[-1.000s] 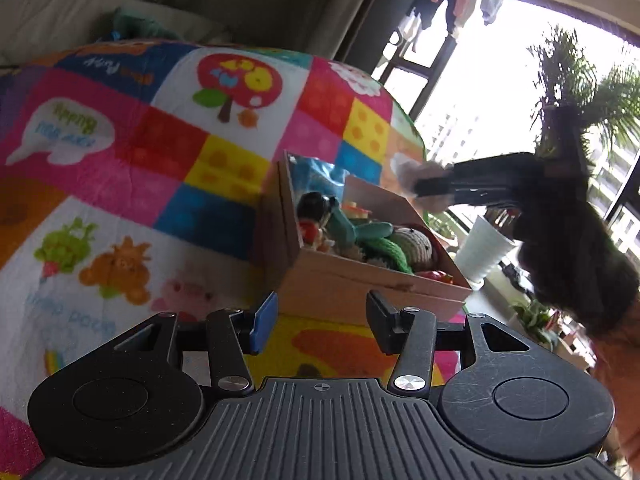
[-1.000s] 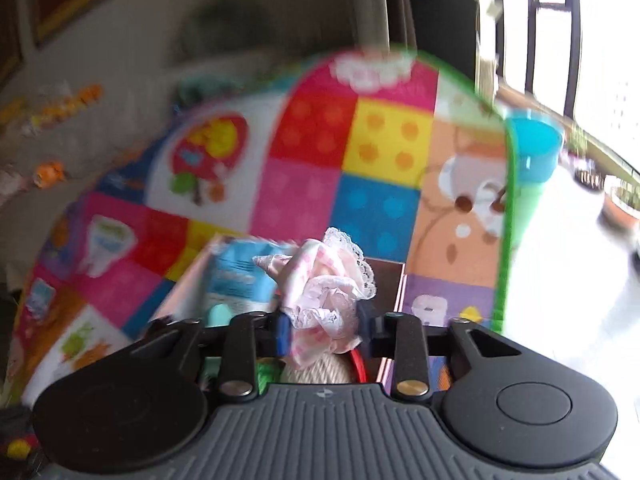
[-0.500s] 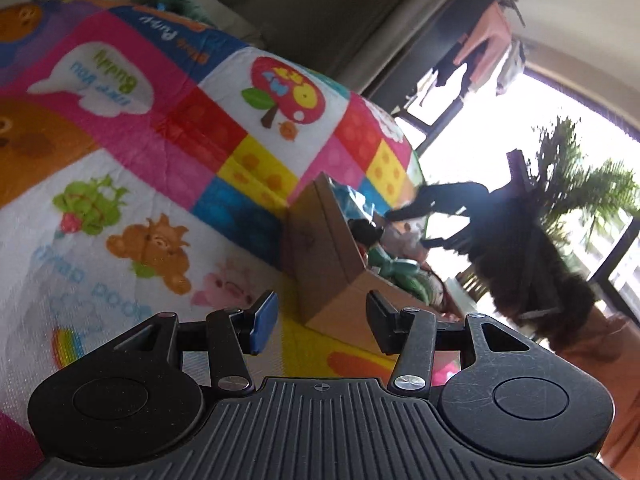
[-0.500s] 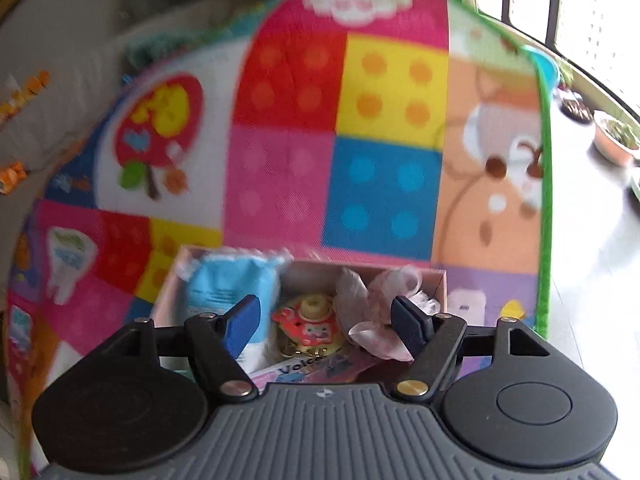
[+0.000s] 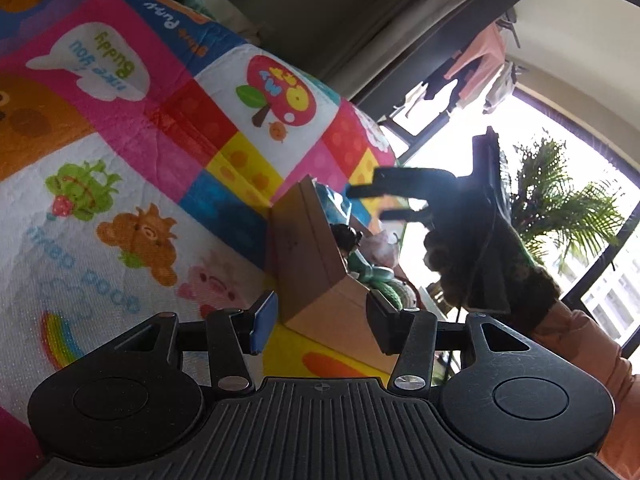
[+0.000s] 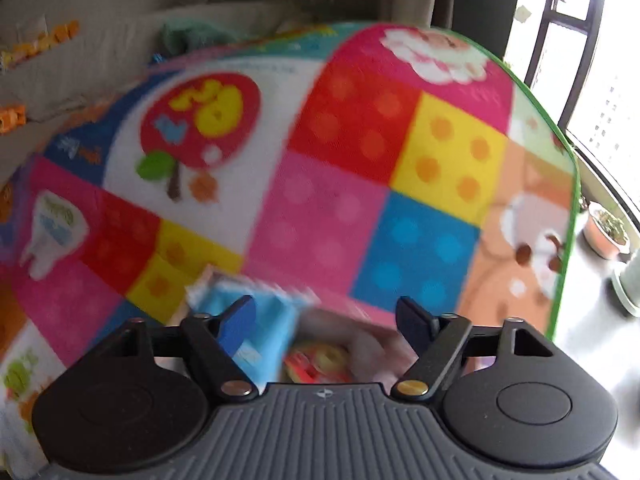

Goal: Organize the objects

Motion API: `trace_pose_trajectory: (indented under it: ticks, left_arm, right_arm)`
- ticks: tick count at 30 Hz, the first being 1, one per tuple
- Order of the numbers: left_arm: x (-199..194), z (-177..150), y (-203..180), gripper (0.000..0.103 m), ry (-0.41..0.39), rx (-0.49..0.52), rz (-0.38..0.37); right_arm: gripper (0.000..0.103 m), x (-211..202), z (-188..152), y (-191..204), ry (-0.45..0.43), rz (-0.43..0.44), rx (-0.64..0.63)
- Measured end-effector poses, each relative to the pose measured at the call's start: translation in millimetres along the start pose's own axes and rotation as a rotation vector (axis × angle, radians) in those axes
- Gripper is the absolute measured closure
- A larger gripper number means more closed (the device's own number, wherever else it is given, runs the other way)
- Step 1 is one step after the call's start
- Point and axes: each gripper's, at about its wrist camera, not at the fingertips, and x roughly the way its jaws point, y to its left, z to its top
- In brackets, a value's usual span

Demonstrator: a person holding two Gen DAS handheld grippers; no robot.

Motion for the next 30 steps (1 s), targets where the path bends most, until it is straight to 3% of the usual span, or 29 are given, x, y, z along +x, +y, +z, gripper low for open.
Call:
trace_pose_trajectory:
  ticks: [1, 3, 8, 11, 18, 20, 23, 27, 30]
  left_arm:
    - [0.0, 0.0, 0.0, 0.050, -0.001, 0.000, 0.002]
    - [-0.8, 0.0, -0.2, 0.050, -0.008, 0.003, 0.008]
    - [-2.7, 0.9, 1.4, 0.050, -0.023, -0.006, 0.014]
    - [-1.6, 0.8, 1.8, 0.050, -0.018, -0.007, 0.014]
    - [-2.0, 0.8, 1.1, 0.050, -0.028, 0.000, 0.034]
    - [-2.7, 2.3, 3.3, 0.050, -0.030, -0.011, 0.044]
    - [-2.1, 4.8, 3.2, 0.050, -0.022, -0.019, 0.063]
    - [0.6, 9.3, -3.8, 0.050, -0.002, 0.001, 0.082]
    - [0.2, 14.4, -13.2, 0.050, 0.011, 0.036, 0.107]
  right_arm:
    - [0.061, 5.2, 1.7, 3.4, 0.005, 0.025, 0.010]
    - [0.065, 17.5, 1.6, 9.2, 0.023, 0.058, 0.033]
    - [0.065, 16.2, -8.8, 21.6, 0.004, 0.025, -0.039]
    - [0.065, 20.4, -16.4, 12.0, 0.078, 0.044, 0.004]
    - [0.065, 27.4, -9.6, -3.0, 0.148, 0.092, 0.108]
    - [0.065, 4.7, -5.4, -14.1, 0.101, 0.099, 0.109]
    - [0.065, -14.9, -7.8, -35.0, 0.064, 0.033, 0.114]
    - [0.065, 11.8, -24.9, -61.7, 0.198, -0.021, 0.168]
    - [0.065, 36.9, -30.5, -62.9, 0.245, -0.036, 0.189]
